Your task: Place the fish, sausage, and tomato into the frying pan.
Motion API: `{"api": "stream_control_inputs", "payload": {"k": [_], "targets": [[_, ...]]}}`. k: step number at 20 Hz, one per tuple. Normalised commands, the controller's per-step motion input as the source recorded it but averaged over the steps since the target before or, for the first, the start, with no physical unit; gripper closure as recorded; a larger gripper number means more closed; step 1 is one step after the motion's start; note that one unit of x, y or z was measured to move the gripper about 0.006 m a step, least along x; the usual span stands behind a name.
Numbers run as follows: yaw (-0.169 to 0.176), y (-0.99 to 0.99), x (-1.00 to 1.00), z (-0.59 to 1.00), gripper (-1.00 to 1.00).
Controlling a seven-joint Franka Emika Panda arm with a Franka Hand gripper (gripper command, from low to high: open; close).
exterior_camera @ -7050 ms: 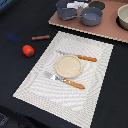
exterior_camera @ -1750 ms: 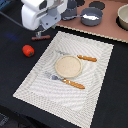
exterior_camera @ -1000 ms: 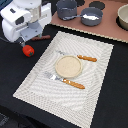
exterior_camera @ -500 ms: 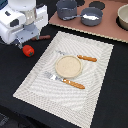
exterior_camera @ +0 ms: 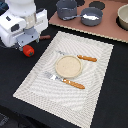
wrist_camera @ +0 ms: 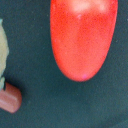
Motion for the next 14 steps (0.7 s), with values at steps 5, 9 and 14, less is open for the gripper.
{"api": "stream_control_inputs", "payload": {"k": [5,9,14], "targets": [[-0.004,-0.01,-0.28,-0.36,-1.0],[-0.001,0.01,-0.28,-0.36,-1.0],[0.0,0.03,-0.25,-0.36,1.0]]}}
